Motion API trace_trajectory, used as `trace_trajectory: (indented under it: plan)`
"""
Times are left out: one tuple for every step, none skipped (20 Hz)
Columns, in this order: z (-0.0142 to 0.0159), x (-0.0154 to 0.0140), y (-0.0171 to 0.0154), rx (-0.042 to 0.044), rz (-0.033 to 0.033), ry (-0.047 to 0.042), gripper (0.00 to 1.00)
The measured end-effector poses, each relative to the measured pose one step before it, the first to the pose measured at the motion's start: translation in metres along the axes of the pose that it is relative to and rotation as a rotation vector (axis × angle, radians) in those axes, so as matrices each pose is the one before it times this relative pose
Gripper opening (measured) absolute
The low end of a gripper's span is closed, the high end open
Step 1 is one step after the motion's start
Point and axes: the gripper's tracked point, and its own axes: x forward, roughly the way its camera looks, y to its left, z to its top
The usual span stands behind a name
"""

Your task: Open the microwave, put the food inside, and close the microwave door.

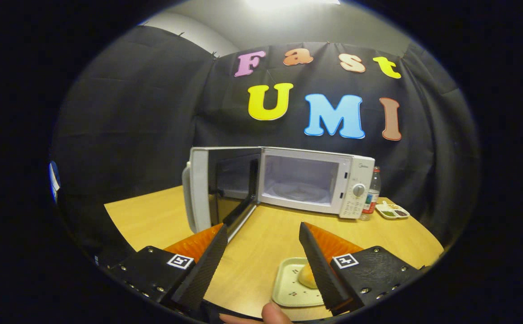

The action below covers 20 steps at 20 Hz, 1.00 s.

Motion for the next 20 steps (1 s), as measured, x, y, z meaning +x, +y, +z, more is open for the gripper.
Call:
trace_trajectory:
  plan:
    - [-0.00859,-0.00114,-0.01297,-0.00454,-0.00953,0.01459,0.97]
    - [-0.00987,-0.00016,-0.01124,0.00205,0.00123,0.02082,0.97]
    - [-0.01133,0.00129,-0.00918,0.00335,0.01265,0.02287,0.97]
    - [-0.01011,0.00045,-0.00666,0.00548,0.02200,0.02745,0.97]
    - [-0.01271,0.00110,-0.00831,0.01238,0.02310,0.03595,0.97]
    - [-0.01215,0.00036,-0.00711,0.01705,0.02504,0.03620,0.97]
    - [-0.00879,0.00094,-0.00828,0.01857,0.01432,0.02829,0.97]
    - [-0.00495,-0.00068,-0.01034,0.01008,-0.00594,0.01730,0.97]
    - [-0.00288,-0.00076,-0.01045,0.00389,-0.01398,0.00705,0.97]
    - [-0.00095,0.00162,-0.00645,-0.00637,-0.00596,0.00816,0.97]
    - [-0.00598,0.00432,-0.00074,-0.01619,0.01466,0.02545,0.98]
    - [-0.00520,0.00361,0.00249,-0.02251,0.02689,0.02358,1.00]
    - [-0.00314,0.00063,0.00121,-0.02931,0.00811,0.01387,1.00]
    - [-0.00187,0.00411,-0.00490,-0.02530,-0.01362,0.00949,0.99]
    - [-0.00399,0.00528,-0.00250,-0.01652,0.00087,0.01920,0.98]
    - [-0.00444,0.00518,0.00207,0.00252,0.02322,0.02081,0.97]
    - [-0.00423,0.00500,0.00438,0.01814,0.02512,0.01671,0.96]
    - [-0.00332,0.00391,0.00129,0.02043,0.02250,0.01611,0.97]
    - [-0.00183,0.00359,0.00003,0.02046,0.01188,0.01444,0.97]
    - [-0.00343,0.00202,0.00051,0.01533,0.00781,0.01785,0.96]
